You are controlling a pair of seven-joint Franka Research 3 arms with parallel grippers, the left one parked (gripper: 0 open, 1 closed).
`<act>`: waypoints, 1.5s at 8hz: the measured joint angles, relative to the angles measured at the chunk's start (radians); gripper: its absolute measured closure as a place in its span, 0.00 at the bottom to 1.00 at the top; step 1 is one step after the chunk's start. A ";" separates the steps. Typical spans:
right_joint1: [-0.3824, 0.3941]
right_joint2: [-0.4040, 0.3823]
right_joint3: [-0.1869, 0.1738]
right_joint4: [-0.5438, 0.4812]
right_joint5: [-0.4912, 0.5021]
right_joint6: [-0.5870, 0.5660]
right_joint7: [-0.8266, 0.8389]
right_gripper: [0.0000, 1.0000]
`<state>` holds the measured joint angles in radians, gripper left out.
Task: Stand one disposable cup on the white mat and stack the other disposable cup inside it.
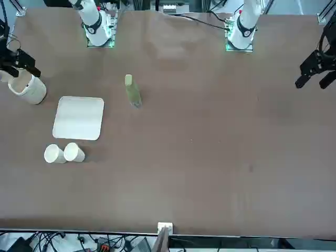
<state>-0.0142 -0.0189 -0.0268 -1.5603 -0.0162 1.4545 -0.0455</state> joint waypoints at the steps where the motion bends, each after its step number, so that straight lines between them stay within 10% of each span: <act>1: 0.000 0.001 0.000 0.000 0.000 0.000 0.000 0.00; 6: 0.008 0.051 0.011 -0.025 0.001 0.116 0.001 0.00; 12: 0.026 0.325 0.014 -0.265 0.001 0.814 0.003 0.01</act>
<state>0.0116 0.3057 -0.0128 -1.8256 -0.0154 2.2688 -0.0429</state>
